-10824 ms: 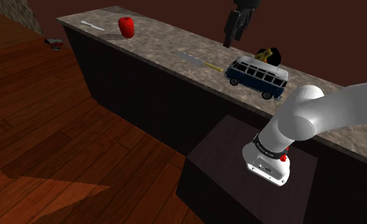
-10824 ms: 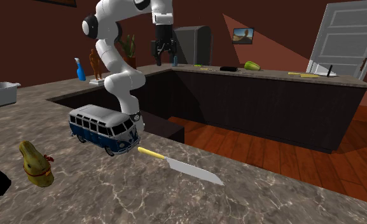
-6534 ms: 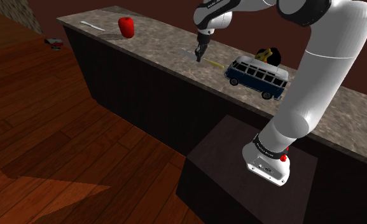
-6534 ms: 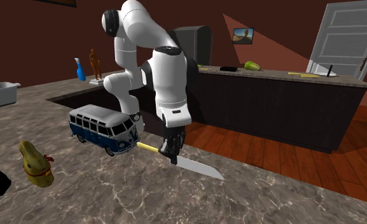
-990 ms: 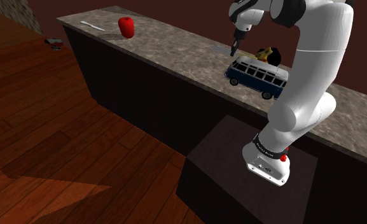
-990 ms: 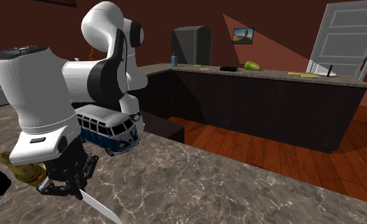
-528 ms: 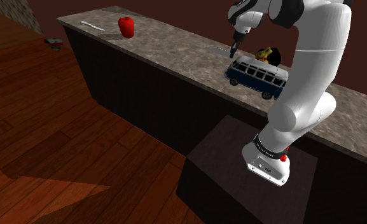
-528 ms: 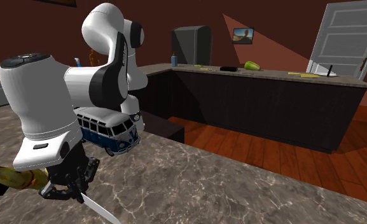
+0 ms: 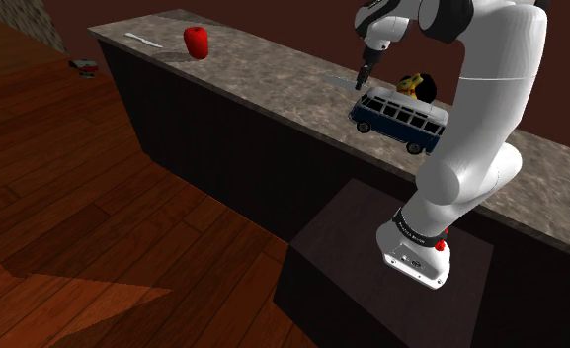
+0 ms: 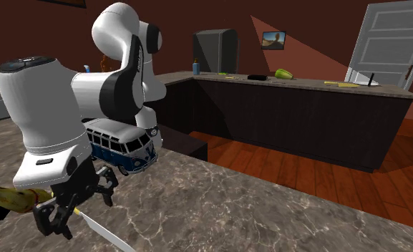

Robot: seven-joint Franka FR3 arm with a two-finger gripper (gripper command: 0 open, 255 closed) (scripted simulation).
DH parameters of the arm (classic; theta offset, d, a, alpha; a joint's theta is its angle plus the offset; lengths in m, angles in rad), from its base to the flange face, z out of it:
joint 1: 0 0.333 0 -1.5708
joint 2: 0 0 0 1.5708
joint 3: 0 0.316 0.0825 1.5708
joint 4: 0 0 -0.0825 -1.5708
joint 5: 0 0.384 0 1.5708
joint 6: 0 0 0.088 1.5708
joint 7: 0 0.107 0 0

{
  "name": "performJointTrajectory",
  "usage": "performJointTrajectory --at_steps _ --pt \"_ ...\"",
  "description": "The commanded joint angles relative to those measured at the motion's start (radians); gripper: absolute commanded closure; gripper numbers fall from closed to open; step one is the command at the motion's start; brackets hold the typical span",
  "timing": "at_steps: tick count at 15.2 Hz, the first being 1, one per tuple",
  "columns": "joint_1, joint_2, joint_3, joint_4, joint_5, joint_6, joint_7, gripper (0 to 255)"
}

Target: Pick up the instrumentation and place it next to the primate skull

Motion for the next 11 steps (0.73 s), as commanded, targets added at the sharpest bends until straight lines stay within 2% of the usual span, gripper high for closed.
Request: performJointTrajectory --at_steps 1,3,11 --pt "0.003 -0.023 -0.007 0.021 -0.013 -0.043 0.008 0" --pt "0.006 -0.047 -0.013 0.049 -0.027 -0.092 0.017 0" --pt "0.006 -0.047 -0.013 0.049 -0.027 -0.092 0.017 0"
